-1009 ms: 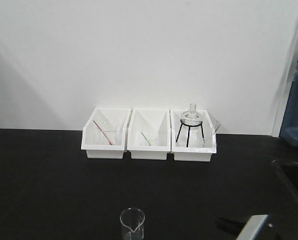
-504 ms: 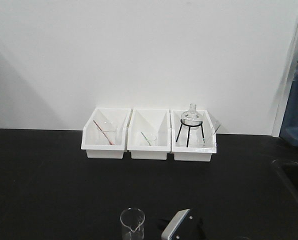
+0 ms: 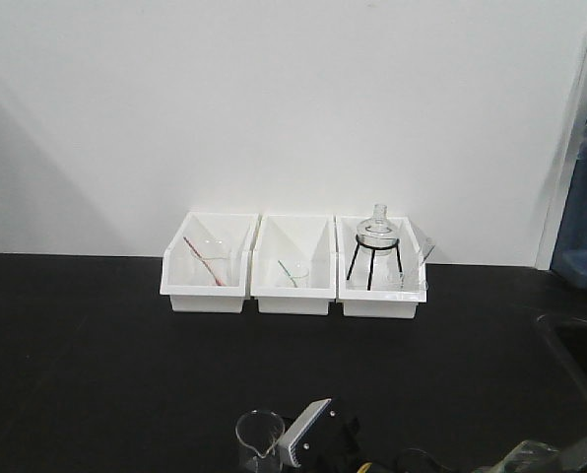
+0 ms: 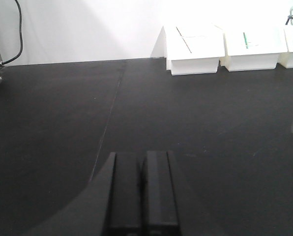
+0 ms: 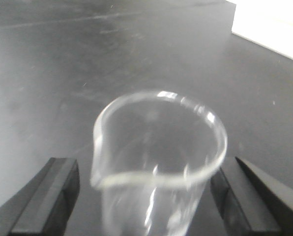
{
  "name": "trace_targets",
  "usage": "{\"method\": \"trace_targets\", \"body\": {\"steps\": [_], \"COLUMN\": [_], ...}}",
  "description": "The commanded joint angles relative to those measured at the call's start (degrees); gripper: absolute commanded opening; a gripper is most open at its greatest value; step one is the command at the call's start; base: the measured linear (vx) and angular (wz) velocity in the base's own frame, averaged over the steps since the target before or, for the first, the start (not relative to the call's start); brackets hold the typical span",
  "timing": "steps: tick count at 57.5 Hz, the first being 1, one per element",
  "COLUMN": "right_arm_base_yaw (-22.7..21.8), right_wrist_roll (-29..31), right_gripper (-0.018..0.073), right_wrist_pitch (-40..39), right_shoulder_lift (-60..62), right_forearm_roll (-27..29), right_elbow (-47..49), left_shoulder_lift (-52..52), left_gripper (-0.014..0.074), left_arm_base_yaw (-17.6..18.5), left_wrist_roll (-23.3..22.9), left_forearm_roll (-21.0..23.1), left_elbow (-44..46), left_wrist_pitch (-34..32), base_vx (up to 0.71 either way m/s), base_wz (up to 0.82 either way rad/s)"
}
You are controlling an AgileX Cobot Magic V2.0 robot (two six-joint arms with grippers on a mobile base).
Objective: Pick beaker and place in left cabinet
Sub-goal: 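Move the open right gripper down toward the clear glass beaker, then close the right gripper around the beaker and lift it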
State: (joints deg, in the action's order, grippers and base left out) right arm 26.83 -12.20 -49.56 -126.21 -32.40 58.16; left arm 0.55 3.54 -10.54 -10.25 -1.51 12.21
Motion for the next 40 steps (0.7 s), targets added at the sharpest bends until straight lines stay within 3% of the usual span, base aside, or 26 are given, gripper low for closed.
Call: {"method": "trace_targets", "body": {"steps": [1, 23, 35, 40], "right_arm_base_yaw": [-0.04, -0.04, -0.04, -0.04], "right_wrist_roll": [-1.86, -4.6, -5.4, -8.64], "right_gripper": [0.0592, 0.0571, 0.0441, 0.0347], "right_wrist_pitch": [-4.51, -8.27, -10.0, -9.72], "right_shoulder_lift": [1.75, -1.29, -1.28, -0.18], "right_forearm_roll": [0.65, 0.41, 0.03, -1.73], "right_elbow": [3.58, 6.62, 6.62, 6.62], "left_shoulder_lift": [1.07, 1.07, 1.07, 1.07], "left_gripper": [0.0004, 0.0004, 0.0004, 0.0004], "left_arm_base_yaw": [0.1, 0.1, 0.1, 0.1], "left_wrist_roll": [-0.2, -0.2, -0.2, -0.2], "left_forearm_roll": [0.26, 0.26, 0.26, 0.26], "left_elbow": [0.54, 0.54, 0.54, 0.54], "left_wrist_pitch": [-4.67, -4.67, -4.67, -4.67], "base_vx": [0.0, 0.0, 0.0, 0.0], "base_wz": [0.0, 0.0, 0.0, 0.0]}}
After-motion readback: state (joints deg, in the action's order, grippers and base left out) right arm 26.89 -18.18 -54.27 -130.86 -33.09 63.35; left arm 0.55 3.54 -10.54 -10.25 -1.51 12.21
